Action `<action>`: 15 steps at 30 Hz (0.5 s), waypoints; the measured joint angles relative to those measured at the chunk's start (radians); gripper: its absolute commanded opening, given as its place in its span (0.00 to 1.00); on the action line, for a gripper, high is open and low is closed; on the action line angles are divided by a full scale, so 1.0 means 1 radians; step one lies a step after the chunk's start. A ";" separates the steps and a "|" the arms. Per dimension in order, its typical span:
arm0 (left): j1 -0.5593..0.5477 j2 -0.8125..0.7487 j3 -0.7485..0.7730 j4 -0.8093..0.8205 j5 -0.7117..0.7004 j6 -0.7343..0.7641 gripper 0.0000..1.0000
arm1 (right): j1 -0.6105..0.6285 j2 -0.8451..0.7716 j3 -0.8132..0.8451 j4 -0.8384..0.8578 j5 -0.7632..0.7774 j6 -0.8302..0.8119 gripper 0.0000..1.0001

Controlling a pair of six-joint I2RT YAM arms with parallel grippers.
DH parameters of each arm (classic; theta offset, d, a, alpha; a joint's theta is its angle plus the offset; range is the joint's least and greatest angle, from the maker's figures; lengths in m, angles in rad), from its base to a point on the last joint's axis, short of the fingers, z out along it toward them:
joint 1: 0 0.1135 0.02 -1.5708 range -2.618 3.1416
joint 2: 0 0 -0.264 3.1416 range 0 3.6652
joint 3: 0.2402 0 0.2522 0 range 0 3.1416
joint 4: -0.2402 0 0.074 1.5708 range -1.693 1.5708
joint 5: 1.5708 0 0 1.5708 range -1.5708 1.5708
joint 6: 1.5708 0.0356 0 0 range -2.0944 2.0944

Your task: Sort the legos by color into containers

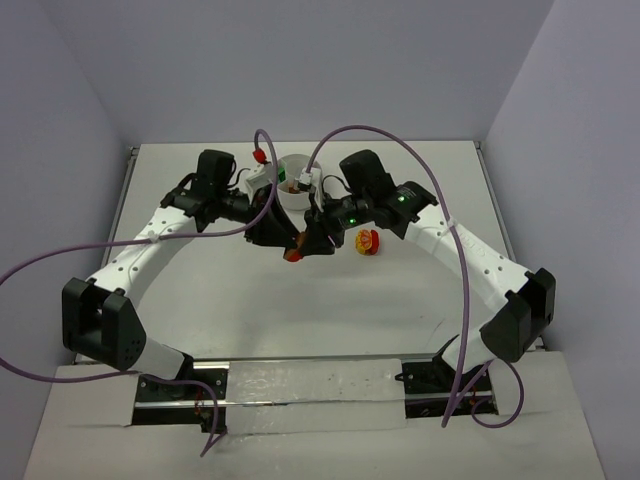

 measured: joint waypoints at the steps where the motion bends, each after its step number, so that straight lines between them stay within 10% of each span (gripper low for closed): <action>1: 0.006 -0.001 0.000 -0.001 0.002 0.003 0.00 | 0.001 0.000 -0.003 0.009 0.002 -0.001 0.00; 15: 0.067 -0.014 0.000 0.019 0.038 -0.005 0.00 | 0.008 -0.001 -0.011 0.094 0.020 -0.023 0.00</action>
